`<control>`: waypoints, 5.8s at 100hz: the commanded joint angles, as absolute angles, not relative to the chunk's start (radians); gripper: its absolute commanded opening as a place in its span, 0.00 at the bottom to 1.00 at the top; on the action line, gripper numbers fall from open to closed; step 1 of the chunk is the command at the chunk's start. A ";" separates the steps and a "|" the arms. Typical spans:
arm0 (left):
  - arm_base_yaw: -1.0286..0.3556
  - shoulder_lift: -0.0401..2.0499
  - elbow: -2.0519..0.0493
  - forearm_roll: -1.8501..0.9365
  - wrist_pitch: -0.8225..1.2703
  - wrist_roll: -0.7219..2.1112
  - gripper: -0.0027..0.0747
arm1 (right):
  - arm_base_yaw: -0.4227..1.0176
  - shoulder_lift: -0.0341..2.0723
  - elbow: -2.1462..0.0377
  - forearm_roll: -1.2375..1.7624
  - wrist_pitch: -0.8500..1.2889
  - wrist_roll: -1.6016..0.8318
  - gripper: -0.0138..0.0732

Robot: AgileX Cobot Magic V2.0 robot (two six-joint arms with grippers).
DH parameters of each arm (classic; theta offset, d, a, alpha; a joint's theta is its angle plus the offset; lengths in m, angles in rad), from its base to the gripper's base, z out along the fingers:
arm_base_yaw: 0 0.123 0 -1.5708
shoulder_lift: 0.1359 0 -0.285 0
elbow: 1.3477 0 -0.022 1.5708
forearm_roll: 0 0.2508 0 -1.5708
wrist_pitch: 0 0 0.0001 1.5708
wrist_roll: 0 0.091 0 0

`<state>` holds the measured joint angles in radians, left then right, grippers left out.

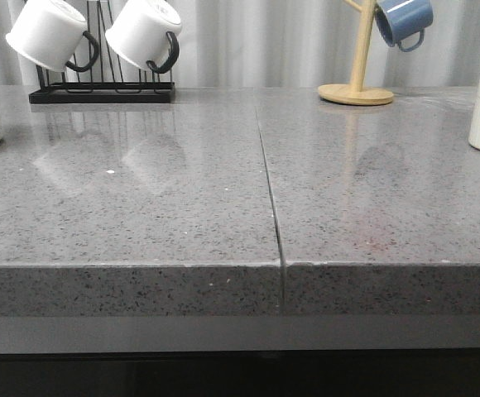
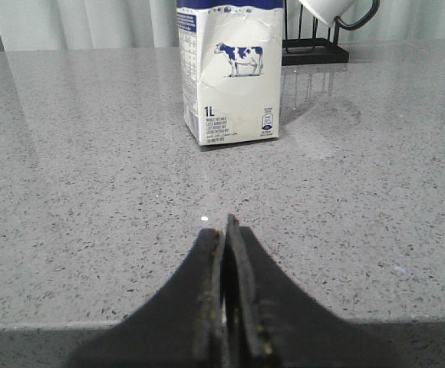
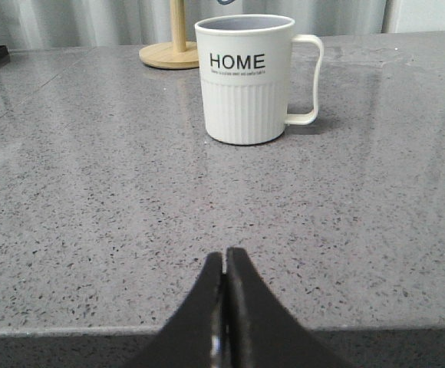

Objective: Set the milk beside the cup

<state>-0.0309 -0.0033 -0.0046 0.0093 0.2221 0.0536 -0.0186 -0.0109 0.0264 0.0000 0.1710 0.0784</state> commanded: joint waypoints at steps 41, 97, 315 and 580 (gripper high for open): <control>-0.030 -0.034 0.039 0.007 0.140 0.043 0.01 | -0.014 -0.028 0.018 0.000 0.099 0.069 0.08; -0.030 -0.034 0.039 0.007 0.140 0.043 0.01 | -0.014 -0.009 -0.054 0.000 0.154 0.069 0.08; -0.030 -0.034 0.039 0.007 0.140 0.043 0.01 | -0.253 1.448 -0.502 -0.069 -0.784 0.106 0.49; -0.030 -0.034 0.039 0.007 0.140 0.043 0.01 | 0.352 1.719 -0.913 -0.101 -0.665 0.188 0.38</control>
<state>-0.0309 -0.0033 -0.0046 0.0093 0.2221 0.0536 0.3531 1.7876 -0.8899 -0.0985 -0.6175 0.1911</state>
